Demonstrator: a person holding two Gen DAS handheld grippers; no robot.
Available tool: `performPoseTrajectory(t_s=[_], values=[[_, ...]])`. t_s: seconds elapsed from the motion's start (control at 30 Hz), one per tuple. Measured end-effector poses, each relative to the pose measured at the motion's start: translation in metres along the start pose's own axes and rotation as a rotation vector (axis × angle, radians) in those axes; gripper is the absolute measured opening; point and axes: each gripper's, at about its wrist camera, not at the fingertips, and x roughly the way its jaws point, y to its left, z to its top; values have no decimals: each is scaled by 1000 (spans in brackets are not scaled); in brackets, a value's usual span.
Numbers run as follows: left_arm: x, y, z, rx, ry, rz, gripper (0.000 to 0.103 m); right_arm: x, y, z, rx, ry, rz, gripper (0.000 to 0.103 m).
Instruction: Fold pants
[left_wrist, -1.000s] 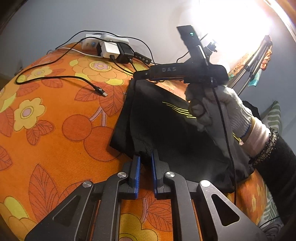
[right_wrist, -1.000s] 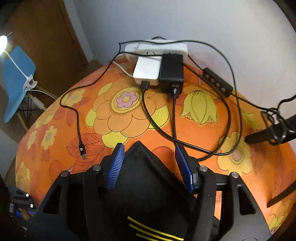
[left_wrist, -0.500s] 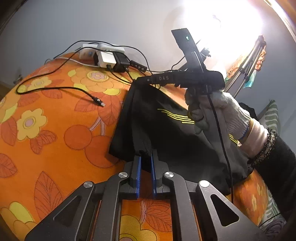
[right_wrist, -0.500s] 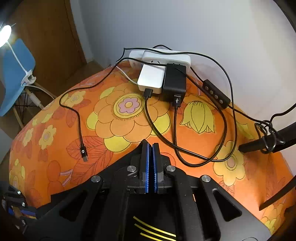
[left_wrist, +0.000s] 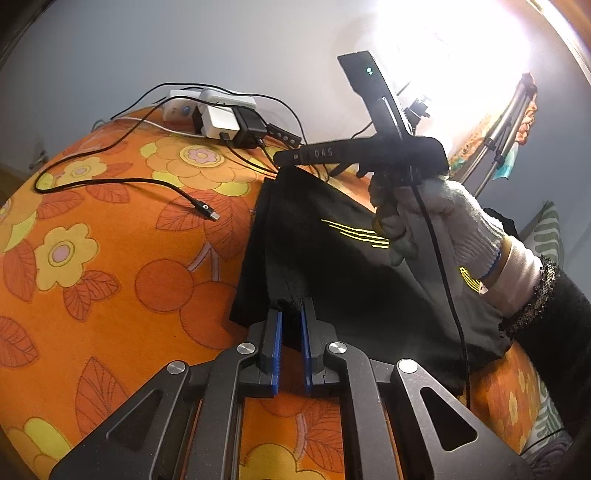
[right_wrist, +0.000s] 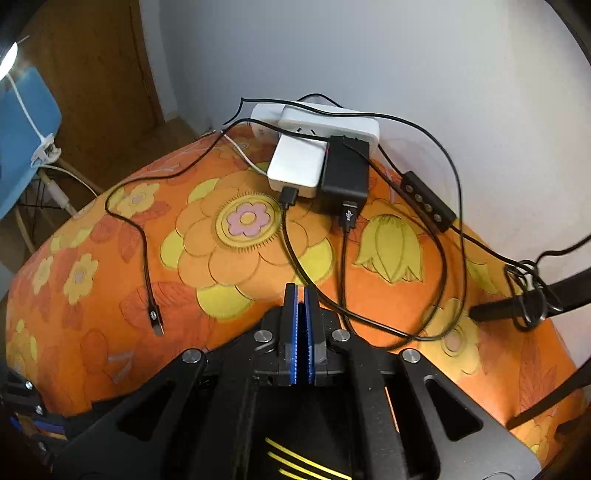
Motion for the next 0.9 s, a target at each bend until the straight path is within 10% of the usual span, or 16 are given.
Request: performPoseTrajectory(t_s=[0.27,0.4,0.53,0.9], values=[[0,1,-4,2,9,-1,8,-3,-13,-3,50,2,65,5],[0,2,-3,0,13,-1,8,7,-19,-6,88,51,88,46],[-1,1,-4,4,13,-2,8,14,-14,-13,53,83,76,6],[-8,4,-7,6,9,-2,8,-1,3,2,-15,-13,5,3]])
